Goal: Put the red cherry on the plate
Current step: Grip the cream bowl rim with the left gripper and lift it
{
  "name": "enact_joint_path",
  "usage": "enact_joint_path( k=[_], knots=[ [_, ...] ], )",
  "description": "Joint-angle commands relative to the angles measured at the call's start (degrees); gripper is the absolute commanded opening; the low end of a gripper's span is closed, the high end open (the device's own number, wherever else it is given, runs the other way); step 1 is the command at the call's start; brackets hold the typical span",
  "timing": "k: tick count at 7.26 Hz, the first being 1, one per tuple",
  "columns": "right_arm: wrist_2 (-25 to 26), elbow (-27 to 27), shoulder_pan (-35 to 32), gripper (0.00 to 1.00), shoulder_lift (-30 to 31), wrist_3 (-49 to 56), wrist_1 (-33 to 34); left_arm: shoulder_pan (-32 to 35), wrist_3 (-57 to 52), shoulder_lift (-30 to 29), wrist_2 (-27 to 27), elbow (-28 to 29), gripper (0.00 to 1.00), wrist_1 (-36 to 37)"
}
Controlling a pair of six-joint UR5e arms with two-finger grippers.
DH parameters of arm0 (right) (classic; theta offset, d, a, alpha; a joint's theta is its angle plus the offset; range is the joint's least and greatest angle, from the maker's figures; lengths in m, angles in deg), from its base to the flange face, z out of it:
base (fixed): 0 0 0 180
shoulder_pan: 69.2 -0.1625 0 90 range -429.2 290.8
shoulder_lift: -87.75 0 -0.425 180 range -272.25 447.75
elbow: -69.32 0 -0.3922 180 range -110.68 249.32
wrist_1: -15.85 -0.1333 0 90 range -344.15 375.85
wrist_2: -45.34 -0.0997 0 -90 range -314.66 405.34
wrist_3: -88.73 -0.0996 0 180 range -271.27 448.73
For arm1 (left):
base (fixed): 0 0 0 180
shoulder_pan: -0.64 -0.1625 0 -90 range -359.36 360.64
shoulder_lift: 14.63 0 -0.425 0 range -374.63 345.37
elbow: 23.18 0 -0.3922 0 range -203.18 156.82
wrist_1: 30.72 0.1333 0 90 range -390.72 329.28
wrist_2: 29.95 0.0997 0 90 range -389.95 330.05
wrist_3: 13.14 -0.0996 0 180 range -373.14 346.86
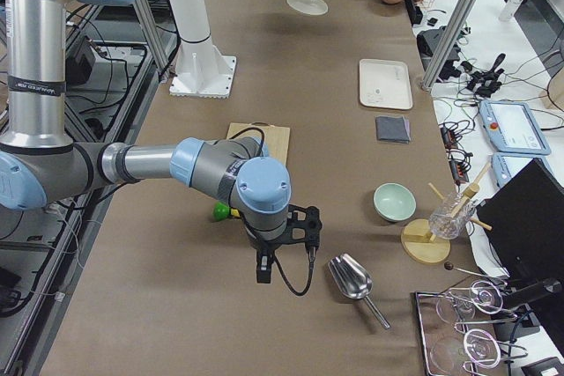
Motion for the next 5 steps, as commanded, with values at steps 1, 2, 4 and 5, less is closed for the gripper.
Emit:
enact_joint_path(
  k=[1,2,4,5],
  knots=[
    [-0.06,0.09,0.00,1.00,0.05,-0.03,0.01,-0.50,0.00,-10.43,3.51,-3.42,0.00,15.11],
    [0.03,0.09,0.00,1.00,0.05,0.06,0.01,-3.81,0.17,-16.32,9.29,-4.04,0.00,23.35],
    [-0.06,0.00,0.00,1.00,0.05,-0.03,0.01,-12.50,6.37,-26.36,18.71,-4.22,0.00,33.26],
    [0.03,-0.09,0.00,1.00,-0.13,0.06,-0.08,-16.72,9.55,-28.31,22.58,-4.05,0.00,33.19]
  ],
)
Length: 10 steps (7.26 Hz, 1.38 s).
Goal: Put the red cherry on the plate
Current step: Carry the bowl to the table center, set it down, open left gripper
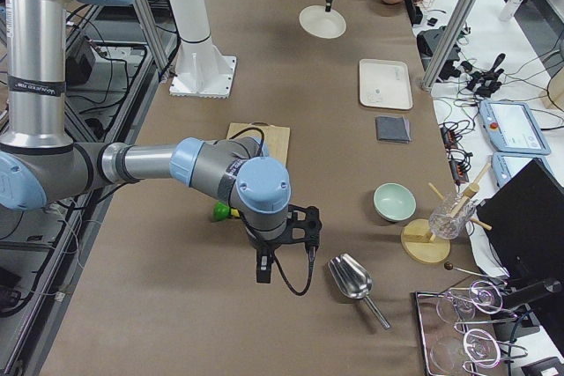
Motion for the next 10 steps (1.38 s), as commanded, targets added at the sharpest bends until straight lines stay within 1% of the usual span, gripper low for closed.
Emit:
enact_joint_path(
  k=[1,2,4,5,6,7,8,10],
  knots=[
    [0.04,-0.01,0.00,1.00,-0.05,0.04,-0.05,-9.04,5.70,-4.04,8.13,0.07,0.00,1.81],
    [0.04,-0.01,0.00,1.00,-0.05,0.04,-0.05,-11.51,6.59,-3.87,10.59,0.24,0.00,1.29],
    [-0.05,0.34,0.00,1.00,0.30,0.04,-0.05,-17.92,12.11,-3.26,17.00,1.12,0.00,-4.14],
    [-0.05,-0.01,0.00,1.00,0.13,0.13,-0.05,-18.30,12.31,-1.95,17.38,1.91,0.00,-6.43],
    [-0.05,-0.01,0.00,1.00,0.13,0.13,-0.05,-19.17,12.92,0.76,17.74,2.70,0.00,-12.46],
    [-0.05,0.07,0.00,1.00,0.30,0.04,-0.05,-19.18,13.45,2.09,17.74,5.84,0.00,-19.22],
    [-0.05,0.16,0.00,1.00,0.48,0.13,-0.05,-19.27,13.80,2.10,17.74,9.61,0.00,-23.90],
    [-0.05,0.16,0.00,1.00,0.56,0.13,-0.05,-19.44,15.65,2.11,17.83,13.50,0.00,-29.55]
  ],
)
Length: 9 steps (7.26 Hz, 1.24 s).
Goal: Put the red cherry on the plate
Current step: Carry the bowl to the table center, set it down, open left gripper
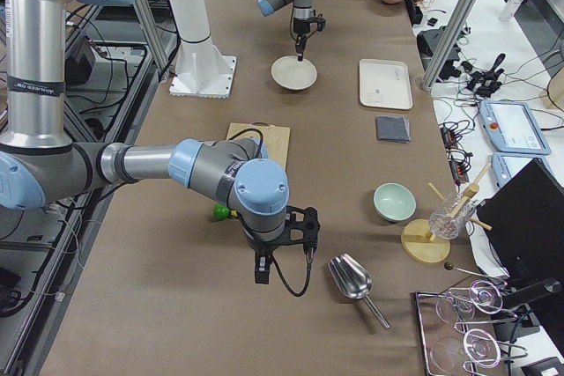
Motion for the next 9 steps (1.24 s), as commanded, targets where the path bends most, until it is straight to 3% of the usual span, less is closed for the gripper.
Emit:
enact_joint_path(
  k=[1,2,3,4,5,6,8,9],
  knots=[
    [0.00,-0.04,0.00,1.00,0.01,0.01,0.00,-0.12,0.61,0.05,0.04,2.96,0.00,-4.00],
    [0.00,-0.04,0.00,1.00,-0.17,0.01,0.00,-0.12,0.61,-0.04,0.04,2.96,0.00,-4.01],
    [0.00,-0.12,0.00,1.00,-0.17,0.01,0.00,-0.12,0.70,-0.21,0.04,3.31,0.12,-4.09],
    [0.00,-0.04,0.00,1.00,-0.17,0.01,0.00,-0.12,0.61,-0.22,0.04,3.31,0.49,-4.09],
    [0.00,-0.04,0.00,1.00,-0.17,0.01,0.00,-0.12,0.61,-0.22,0.04,3.31,0.81,-4.09],
    [0.00,-0.04,0.00,1.00,0.01,0.01,0.00,-0.12,0.61,-0.22,0.04,3.31,0.96,-4.09],
    [0.00,0.14,0.00,1.00,0.01,0.01,0.00,1.28,0.44,-0.22,-1.00,2.62,0.97,-3.48],
    [0.00,0.31,0.00,1.00,0.01,0.01,0.00,4.51,0.00,0.04,-4.67,2.09,0.97,-3.22]
  ],
)
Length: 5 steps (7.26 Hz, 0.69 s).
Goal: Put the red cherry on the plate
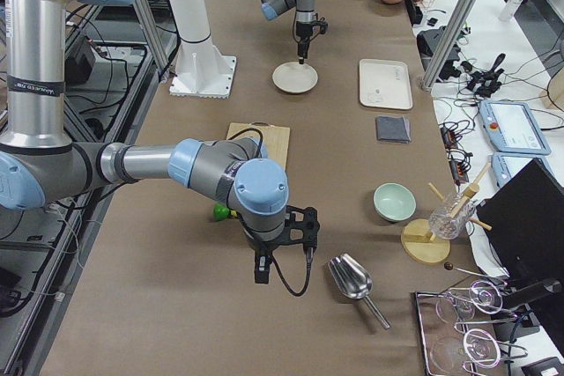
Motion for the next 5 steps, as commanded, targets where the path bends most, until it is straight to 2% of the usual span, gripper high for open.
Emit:
enact_joint_path(
  k=[1,5],
  knots=[
    [0.00,0.26,0.00,1.00,-0.18,0.00,0.00,8.91,-1.16,2.73,-10.98,-1.64,0.97,0.84],
    [0.00,0.26,-0.09,1.00,-1.14,-0.09,0.09,34.05,-29.68,19.16,-30.96,-3.41,0.97,0.94]
  ],
)
